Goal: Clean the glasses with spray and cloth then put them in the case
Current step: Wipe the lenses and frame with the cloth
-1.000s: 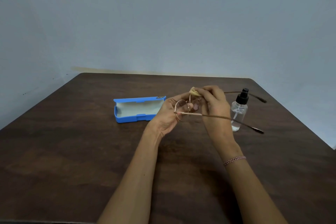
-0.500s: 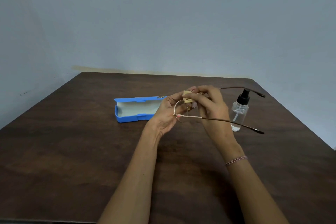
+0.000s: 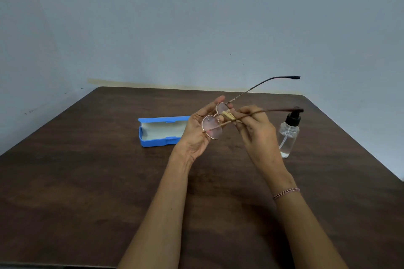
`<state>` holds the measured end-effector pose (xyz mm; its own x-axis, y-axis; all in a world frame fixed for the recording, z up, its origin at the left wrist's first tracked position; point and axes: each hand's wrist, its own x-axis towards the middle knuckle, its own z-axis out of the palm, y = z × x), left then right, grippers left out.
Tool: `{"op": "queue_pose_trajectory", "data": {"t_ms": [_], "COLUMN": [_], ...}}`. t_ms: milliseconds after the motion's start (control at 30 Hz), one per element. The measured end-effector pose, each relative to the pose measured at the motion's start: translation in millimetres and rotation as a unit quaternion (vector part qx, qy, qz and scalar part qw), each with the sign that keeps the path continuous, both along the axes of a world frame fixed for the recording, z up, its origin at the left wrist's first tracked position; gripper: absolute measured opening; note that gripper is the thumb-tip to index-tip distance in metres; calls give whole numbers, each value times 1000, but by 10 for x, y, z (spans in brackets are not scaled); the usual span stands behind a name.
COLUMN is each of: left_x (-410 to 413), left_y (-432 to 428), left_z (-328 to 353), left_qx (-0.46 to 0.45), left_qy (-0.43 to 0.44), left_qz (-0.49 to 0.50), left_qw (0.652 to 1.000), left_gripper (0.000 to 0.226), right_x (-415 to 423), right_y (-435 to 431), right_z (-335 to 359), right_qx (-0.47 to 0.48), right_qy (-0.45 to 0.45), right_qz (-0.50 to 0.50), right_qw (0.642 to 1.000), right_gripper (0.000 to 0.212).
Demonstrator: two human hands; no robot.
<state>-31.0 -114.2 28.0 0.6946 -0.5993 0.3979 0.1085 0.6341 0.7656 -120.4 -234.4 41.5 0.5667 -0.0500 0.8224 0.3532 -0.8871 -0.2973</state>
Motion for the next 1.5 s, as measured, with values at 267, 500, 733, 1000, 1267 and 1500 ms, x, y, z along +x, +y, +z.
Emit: {"op": "queue_pose_trajectory", "data": {"t_ms": [267, 500, 733, 1000, 1267, 1500], "left_x": [-13, 14, -15, -52, -96, -103], "left_y": [-51, -34, -47, -19, -23, -11], "left_z": [-3, -20, -91, -33, -26, 10], "left_qx": [37, 62, 101, 114, 143, 114], "left_qy": [-17, -20, -45, -32, -47, -31], "left_qz": [13, 11, -10, 3, 2, -18], "left_qw": [999, 998, 994, 993, 989, 993], "left_gripper": [44, 51, 53, 36, 28, 45], "right_x": [8, 39, 47, -32, -19, -24], "right_y": [29, -73, -38, 10, -28, -52], "right_z": [-22, -7, -16, 58, 8, 26], "right_qx": [23, 10, 69, 20, -6, 8], "right_qy": [-23, -19, -13, -26, -26, -39], "right_qz": [-16, -1, -7, 91, 30, 24], "right_qw": [999, 1000, 997, 995, 999, 999], "right_gripper": [31, 26, 26, 38, 24, 27]}}
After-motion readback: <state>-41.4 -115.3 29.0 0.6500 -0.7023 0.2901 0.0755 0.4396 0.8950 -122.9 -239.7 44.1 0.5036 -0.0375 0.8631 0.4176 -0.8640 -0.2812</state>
